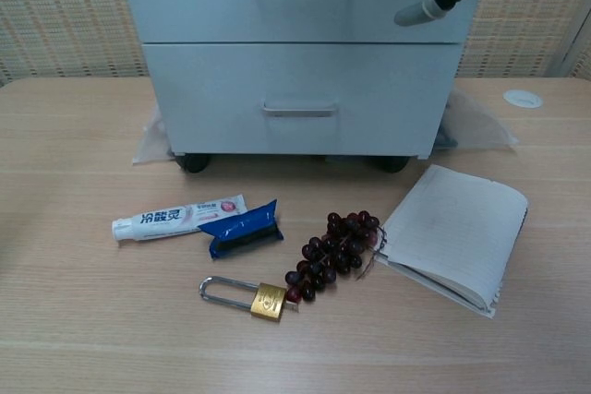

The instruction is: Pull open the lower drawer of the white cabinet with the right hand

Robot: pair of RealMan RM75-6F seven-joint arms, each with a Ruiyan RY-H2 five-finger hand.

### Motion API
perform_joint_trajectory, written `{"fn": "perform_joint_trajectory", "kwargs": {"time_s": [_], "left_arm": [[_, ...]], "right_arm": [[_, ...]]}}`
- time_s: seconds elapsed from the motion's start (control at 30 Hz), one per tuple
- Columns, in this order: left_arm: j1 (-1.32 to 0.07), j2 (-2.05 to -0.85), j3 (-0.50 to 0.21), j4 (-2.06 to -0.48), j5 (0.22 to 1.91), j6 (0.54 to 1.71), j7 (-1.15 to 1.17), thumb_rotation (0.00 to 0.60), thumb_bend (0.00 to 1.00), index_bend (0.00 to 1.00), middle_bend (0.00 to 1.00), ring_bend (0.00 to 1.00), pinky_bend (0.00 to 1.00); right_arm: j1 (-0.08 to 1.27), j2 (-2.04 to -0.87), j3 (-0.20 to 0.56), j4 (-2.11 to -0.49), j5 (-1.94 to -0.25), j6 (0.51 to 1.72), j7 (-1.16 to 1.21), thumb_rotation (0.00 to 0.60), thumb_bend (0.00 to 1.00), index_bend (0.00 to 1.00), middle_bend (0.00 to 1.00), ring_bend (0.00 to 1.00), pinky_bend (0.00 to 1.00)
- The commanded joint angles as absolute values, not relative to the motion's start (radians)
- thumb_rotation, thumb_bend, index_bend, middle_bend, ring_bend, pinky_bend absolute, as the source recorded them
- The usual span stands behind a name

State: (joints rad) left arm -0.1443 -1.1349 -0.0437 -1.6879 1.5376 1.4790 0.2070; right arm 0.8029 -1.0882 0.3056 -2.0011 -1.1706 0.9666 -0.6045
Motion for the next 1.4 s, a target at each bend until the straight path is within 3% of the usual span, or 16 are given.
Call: {"fn": "perform_joint_trajectory", "kwargs": {"time_s": [0.03,0.73,1.4], "left_arm": [[-0.145,-1.135,-0.044,-1.686,1.538,1.479,0.206,0.600,0.33,0.06,0.01,0.05,0.13],[-0.144,-1.143,-0.044,-1.669,1.530,1.476,0.191,0.600,0.33,0.06,0.01,0.05,0.13],[-0.143,-1.143,-0.043,-1.668,1.526,1.473,0.193,0.600,0.33,0.06,0.01,0.05,0.13]], "right_arm": [[0.823,-1.101,0.303,-1.992,-1.149,0.967,-0.624,0.600,0.21,0.17,0.90,0.92,0.84],[0.929,-1.152,0.268,-1.948,-1.025,0.970,-0.705,0.600,0.21,0.17,0.90,0.92,0.84],[0.906,-1.099,0.194,-2.048,-1.079,1.023,-0.717,0.600,0.21,0.17,0.90,0.92,0.84]]}}
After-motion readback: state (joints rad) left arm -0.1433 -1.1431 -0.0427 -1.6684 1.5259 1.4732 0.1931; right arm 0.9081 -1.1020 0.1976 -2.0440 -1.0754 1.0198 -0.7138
